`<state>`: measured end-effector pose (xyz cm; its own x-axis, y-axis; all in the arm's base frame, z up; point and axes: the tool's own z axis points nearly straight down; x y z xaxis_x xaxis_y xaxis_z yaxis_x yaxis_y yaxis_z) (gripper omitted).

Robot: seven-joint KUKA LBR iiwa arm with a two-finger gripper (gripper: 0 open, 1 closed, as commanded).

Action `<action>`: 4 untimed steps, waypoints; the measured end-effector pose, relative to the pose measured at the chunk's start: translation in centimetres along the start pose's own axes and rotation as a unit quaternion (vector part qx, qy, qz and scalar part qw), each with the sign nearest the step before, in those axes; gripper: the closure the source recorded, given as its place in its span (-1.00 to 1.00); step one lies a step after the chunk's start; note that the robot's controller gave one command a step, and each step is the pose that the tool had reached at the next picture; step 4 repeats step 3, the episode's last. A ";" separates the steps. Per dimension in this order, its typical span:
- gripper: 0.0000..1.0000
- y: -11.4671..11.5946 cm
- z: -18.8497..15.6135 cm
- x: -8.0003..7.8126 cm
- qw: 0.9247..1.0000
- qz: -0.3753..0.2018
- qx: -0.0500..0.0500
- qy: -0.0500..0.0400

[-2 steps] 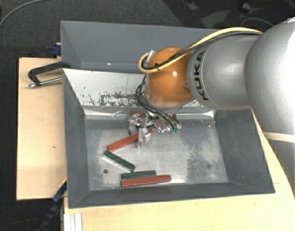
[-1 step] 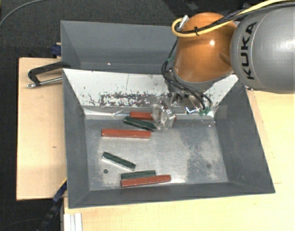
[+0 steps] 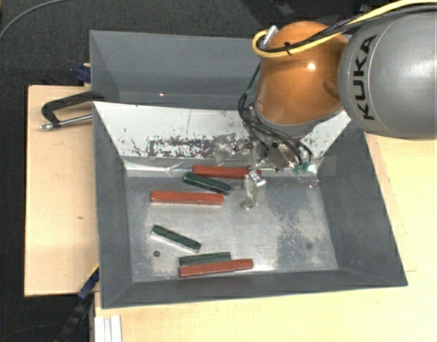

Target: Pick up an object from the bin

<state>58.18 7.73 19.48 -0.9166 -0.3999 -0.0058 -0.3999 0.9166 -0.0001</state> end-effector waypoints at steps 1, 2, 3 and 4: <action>-1.00 3.4 12.8 -1.2 1.000 -0.015 -0.002 0.003; 1.00 3.1 12.4 -1.3 1.000 -0.013 -0.001 0.001; 1.00 9.5 -1.5 -3.6 1.000 -0.025 0.000 -0.005; 1.00 9.5 -1.5 -3.6 1.000 -0.025 0.000 -0.005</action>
Offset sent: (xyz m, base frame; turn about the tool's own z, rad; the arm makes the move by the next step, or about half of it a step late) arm -0.0010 0.0330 -0.1248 -0.0274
